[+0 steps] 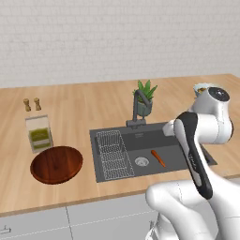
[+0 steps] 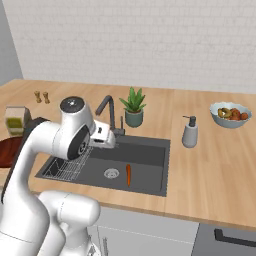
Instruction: Pick the carrot from the sink and place it in the bowl. Then pick the bowl and place it in the microwave. Then close the microwave door and press the start button.
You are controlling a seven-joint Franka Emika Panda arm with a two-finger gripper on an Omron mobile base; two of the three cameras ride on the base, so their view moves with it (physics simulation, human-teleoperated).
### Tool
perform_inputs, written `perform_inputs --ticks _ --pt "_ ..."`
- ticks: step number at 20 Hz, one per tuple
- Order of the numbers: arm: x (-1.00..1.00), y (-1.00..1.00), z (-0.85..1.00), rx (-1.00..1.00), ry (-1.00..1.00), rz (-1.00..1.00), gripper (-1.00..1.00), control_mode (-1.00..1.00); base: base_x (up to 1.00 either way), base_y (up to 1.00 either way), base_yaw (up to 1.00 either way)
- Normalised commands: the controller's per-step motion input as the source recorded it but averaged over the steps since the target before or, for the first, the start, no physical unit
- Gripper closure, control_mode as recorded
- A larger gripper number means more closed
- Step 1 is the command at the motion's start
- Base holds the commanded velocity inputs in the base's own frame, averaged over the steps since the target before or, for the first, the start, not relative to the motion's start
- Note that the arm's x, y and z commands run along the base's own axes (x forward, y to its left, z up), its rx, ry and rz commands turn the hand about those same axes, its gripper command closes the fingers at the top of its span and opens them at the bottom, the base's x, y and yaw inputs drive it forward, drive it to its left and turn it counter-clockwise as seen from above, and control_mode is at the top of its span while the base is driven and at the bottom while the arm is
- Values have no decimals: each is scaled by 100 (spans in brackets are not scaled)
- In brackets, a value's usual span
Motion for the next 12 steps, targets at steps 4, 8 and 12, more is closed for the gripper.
perform_inputs --ticks 4,8,12 --pt "46 -10 -39 0 0 0 -100 -100 0 0 0" --pt "55 -29 -47 0 0 0 -100 -100 0 0 0" --pt "40 -39 -46 0 0 0 -100 -100 0 0 0"
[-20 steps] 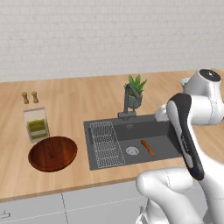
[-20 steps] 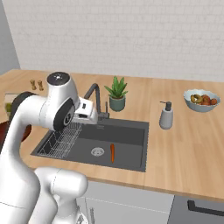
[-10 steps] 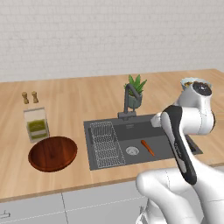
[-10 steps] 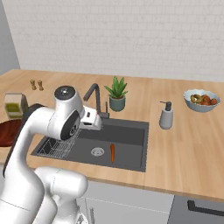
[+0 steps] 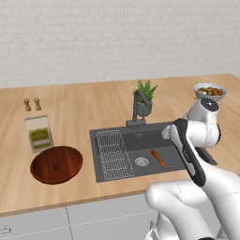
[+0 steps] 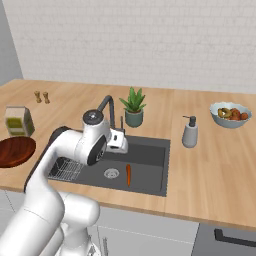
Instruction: Pick the carrot from the sink and place it in the bowl. Then pick the bowl and place it in the microwave. Then close the microwave door and press the start button.
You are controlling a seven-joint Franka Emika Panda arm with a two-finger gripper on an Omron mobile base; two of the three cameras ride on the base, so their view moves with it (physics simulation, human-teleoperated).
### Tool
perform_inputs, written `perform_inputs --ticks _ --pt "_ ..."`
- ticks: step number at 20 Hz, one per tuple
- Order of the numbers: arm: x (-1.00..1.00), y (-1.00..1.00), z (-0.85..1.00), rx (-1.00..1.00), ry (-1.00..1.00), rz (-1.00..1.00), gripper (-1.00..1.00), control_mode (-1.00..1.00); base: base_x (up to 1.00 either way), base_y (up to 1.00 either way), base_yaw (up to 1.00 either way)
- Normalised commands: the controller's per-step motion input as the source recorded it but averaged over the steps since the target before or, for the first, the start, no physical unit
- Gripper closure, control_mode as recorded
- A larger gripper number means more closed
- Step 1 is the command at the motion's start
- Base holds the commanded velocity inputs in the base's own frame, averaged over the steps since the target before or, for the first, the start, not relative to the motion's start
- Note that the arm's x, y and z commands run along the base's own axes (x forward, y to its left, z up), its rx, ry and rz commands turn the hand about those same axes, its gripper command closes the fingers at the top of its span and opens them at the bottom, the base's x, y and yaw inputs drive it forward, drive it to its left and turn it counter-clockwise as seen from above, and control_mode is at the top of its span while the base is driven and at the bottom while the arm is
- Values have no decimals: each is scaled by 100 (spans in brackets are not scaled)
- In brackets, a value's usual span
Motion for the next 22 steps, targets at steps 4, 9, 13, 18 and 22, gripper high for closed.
perform_inputs --ticks 4,9,13,18,22 --pt "31 -28 -48 0 1 0 -100 -100 0 0 0" --pt "31 -17 -34 0 13 0 -100 -100 0 0 0" --pt "34 -17 -25 3 14 0 -100 -100 0 0 0" --pt "39 -7 -23 3 12 1 -100 -100 0 0 0" --pt "27 0 -36 3 2 8 -100 -100 0 0 0"
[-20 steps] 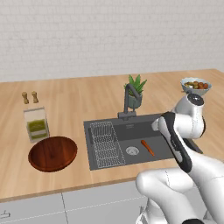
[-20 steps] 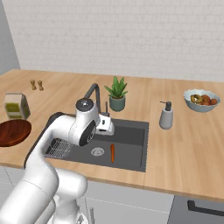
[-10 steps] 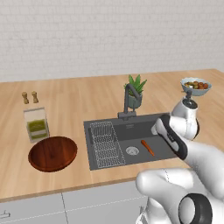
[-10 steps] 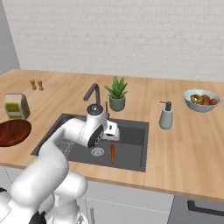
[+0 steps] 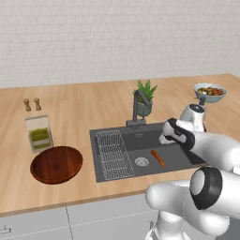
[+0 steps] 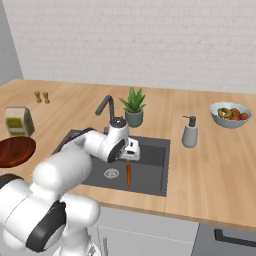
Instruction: Pick the carrot from the sink and place it in the bowl. Then pick the bowl and place it in the microwave. Then close the microwave door and press the start button.
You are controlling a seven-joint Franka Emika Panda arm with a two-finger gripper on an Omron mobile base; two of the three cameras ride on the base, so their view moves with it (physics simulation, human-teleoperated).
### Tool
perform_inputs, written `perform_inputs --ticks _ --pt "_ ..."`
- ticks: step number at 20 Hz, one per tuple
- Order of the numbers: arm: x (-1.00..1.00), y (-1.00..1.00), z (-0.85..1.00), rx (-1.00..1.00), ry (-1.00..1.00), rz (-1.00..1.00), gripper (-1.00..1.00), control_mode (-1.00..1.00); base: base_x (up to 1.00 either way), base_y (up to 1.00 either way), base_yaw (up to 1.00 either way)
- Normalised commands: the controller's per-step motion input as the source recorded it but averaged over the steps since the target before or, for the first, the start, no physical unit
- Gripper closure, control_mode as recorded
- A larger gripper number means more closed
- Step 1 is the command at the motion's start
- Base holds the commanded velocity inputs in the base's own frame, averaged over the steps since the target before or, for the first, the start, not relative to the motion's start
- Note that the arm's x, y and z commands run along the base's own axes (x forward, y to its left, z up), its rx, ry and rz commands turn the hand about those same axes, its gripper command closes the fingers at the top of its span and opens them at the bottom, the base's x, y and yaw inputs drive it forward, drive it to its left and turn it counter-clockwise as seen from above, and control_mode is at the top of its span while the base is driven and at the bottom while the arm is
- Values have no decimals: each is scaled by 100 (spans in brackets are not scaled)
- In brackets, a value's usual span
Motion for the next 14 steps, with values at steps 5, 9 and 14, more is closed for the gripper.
perform_inputs --ticks 5,9,14 --pt "15 0 -58 2 -3 5 -100 -100 0 0 0" --pt "31 9 -24 0 14 0 -100 -100 0 0 0" --pt "15 0 -25 0 5 0 -100 -100 0 0 0"
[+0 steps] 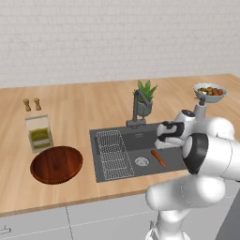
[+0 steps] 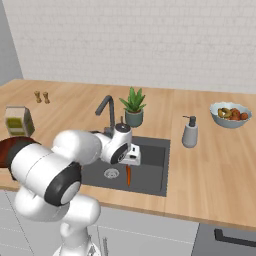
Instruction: Pick the carrot from the sink and place it in the bowl. Then pick the bowl and place it in the microwave. Then close the microwave door and press the start button.
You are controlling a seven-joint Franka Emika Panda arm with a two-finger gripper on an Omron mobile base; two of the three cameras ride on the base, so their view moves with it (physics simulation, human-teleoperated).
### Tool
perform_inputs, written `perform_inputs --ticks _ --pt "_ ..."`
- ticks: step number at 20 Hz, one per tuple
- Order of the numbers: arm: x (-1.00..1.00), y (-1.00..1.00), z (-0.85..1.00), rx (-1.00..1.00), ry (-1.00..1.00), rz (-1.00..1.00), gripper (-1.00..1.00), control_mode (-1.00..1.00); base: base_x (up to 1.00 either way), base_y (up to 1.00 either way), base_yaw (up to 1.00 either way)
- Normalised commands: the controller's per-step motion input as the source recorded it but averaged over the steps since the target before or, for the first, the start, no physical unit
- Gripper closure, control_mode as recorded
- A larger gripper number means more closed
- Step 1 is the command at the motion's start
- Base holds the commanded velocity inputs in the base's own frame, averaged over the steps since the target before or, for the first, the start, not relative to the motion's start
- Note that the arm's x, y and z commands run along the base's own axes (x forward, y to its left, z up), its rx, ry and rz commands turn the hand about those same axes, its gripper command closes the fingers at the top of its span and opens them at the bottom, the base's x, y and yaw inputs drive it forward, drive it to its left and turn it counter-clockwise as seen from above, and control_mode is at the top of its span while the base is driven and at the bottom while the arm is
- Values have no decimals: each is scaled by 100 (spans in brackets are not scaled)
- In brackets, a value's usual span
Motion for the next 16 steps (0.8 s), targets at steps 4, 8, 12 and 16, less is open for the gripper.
perform_inputs --ticks 4,8,12,16 --pt "21 0 -31 0 4 0 -100 -100 0 0 0" --pt "22 0 -33 0 2 0 -100 -100 0 0 0" --pt "21 -1 -26 1 0 0 -100 -100 0 0 0" --pt "22 -6 -21 2 0 0 -100 -100 0 0 0"
